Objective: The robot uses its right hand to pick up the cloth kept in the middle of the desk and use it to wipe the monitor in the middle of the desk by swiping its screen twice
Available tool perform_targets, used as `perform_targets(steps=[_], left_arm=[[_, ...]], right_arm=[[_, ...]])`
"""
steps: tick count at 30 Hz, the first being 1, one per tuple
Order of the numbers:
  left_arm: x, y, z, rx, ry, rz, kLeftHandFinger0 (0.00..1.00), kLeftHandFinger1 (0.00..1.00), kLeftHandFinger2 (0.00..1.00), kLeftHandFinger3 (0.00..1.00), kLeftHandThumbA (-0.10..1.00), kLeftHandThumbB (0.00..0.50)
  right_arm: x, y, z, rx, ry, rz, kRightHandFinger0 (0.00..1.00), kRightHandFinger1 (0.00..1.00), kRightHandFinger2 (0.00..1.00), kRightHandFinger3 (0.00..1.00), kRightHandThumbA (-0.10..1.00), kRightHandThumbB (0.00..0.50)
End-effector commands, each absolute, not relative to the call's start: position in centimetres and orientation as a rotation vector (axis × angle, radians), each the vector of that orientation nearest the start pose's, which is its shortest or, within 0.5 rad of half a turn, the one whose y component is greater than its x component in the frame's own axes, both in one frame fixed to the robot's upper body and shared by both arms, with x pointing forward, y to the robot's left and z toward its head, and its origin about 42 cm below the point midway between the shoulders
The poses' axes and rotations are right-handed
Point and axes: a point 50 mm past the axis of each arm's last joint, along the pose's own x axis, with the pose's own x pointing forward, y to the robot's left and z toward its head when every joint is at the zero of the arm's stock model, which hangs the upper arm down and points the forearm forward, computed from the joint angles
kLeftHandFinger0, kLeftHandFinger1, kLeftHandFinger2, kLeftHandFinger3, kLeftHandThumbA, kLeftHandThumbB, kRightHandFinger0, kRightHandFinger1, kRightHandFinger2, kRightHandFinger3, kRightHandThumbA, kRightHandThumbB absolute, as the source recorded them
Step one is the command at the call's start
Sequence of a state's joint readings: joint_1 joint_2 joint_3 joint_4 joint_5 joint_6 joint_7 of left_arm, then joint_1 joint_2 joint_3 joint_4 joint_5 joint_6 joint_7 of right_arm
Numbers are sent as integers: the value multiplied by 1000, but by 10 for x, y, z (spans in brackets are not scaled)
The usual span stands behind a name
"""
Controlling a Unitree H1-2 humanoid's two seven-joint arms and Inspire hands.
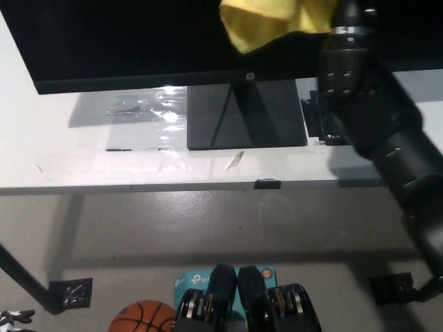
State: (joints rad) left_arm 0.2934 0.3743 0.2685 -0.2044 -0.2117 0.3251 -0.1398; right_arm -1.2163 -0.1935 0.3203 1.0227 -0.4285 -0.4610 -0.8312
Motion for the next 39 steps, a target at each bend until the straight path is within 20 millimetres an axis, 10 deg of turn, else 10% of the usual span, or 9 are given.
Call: perform_targets(steps=[1, 6, 7, 8, 15, 39], left_arm=[[173, 399, 119, 177, 322, 132, 456, 503, 670, 830, 481, 128], [169, 403, 115, 172, 317, 139, 445, 496, 666, 837, 469, 118], [169, 403, 115, 172, 317, 139, 441, 493, 664, 826, 468, 116], [168, 402, 116, 171, 323, 143, 447, 499, 668, 825, 470, 111], [167, 400, 117, 171, 329, 140, 469, 504, 659, 829, 434, 86], [174, 396, 118, 186, 317, 110, 482, 512, 672, 822, 497, 129]], right_arm=[[559, -198, 408, -620, -1006, -397, 0, 0, 98, 37, -100, 168], [554, -238, 398, -621, -967, -431, 0, 0, 119, 4, -100, 146], [553, -239, 398, -621, -967, -432, 0, 0, 44, 1, -100, 52], [552, -252, 395, -628, -960, -458, 0, 7, 177, 76, -100, 176], [547, -276, 383, -608, -918, -508, 0, 0, 135, 97, -100, 118], [558, -169, 415, -515, -1002, -408, 0, 0, 138, 126, -100, 123]])
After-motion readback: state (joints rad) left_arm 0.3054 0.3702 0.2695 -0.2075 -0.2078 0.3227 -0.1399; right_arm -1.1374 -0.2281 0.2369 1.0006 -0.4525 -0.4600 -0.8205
